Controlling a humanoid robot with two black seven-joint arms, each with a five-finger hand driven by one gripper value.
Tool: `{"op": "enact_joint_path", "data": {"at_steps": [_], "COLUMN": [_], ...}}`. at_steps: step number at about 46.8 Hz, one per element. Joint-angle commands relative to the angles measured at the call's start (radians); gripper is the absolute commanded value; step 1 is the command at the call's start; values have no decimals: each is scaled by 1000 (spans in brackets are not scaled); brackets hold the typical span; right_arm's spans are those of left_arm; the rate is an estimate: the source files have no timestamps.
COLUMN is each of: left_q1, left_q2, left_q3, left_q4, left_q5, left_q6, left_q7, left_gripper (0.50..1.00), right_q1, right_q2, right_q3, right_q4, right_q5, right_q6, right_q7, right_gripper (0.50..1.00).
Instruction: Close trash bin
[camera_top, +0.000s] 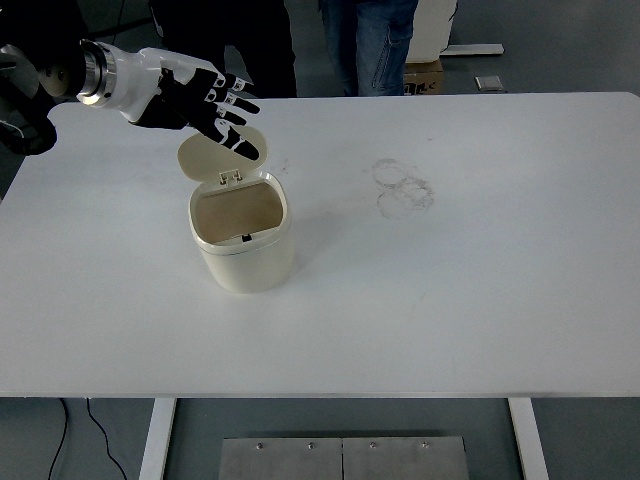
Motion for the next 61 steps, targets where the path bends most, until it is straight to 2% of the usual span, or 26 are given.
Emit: {"op": "enact_joint_path", "data": {"at_steps": [1, 14, 42, 48, 61], "left_q1": [1, 1, 1, 1, 1], "left_q2": [0, 0, -2, -6, -8], "left_q3": [0, 32, 81, 89, 89], "left_q4": [-13, -20, -82, -99, -103], "left_q5": [0, 1, 1, 1, 1], "left_q6": [1, -1, -1, -1, -1], "left_q7": [0, 23, 25, 45, 46], "left_gripper": [1000, 1000, 1000, 1000, 1000], "right_q1": [0, 0, 0, 0, 0], "right_q2": [0, 0, 0, 0, 0], "right_q3": [0, 0, 0, 0, 0], "right_q4": [0, 0, 0, 0, 0], "right_q5": [0, 0, 0, 0, 0], "right_q6": [1, 0, 0, 0, 1], "right_q7": [0, 0, 0, 0, 0], "right_gripper": [989, 989, 989, 989, 989]}}
